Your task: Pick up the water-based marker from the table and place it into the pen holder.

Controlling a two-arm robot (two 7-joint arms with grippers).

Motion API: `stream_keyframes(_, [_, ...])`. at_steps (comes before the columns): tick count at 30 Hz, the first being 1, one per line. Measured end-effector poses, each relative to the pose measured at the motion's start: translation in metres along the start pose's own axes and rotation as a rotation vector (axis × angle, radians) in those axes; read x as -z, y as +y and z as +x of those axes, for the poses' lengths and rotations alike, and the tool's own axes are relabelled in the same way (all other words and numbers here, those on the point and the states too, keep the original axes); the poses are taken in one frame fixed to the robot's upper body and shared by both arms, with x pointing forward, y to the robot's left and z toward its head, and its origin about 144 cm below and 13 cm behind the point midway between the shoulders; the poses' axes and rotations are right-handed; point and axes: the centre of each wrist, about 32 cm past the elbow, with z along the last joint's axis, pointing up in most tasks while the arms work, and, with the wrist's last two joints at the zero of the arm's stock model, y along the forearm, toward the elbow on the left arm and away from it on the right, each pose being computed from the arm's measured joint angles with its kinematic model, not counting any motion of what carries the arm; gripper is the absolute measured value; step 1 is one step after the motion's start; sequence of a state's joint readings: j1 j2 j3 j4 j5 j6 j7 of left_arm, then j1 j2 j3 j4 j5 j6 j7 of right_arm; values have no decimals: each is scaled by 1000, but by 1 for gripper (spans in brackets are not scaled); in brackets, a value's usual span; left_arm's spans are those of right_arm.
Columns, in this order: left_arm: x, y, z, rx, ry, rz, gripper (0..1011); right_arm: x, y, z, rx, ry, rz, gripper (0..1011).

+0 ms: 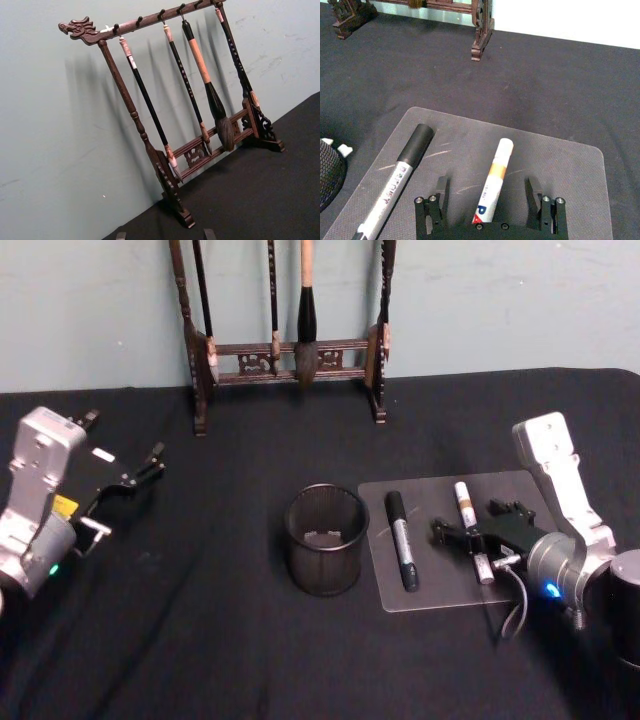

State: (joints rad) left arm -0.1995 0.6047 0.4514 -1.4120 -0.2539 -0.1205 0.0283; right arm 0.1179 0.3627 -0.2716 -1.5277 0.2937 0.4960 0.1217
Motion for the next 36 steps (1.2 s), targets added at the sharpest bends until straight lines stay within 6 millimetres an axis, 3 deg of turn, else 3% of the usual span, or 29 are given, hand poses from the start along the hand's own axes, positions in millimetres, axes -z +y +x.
stream_keyframes(23, [0,0,0,0,0,0,1001,1,0,0,0,-2,-5,993])
stream_keyframes(28, [0,0,0,0,0,0,1001,1,0,0,0,-2,-5,903])
stream_keyframes(36, [0,0,0,0,0,0,1001,1,0,0,1,-1,-5,678])
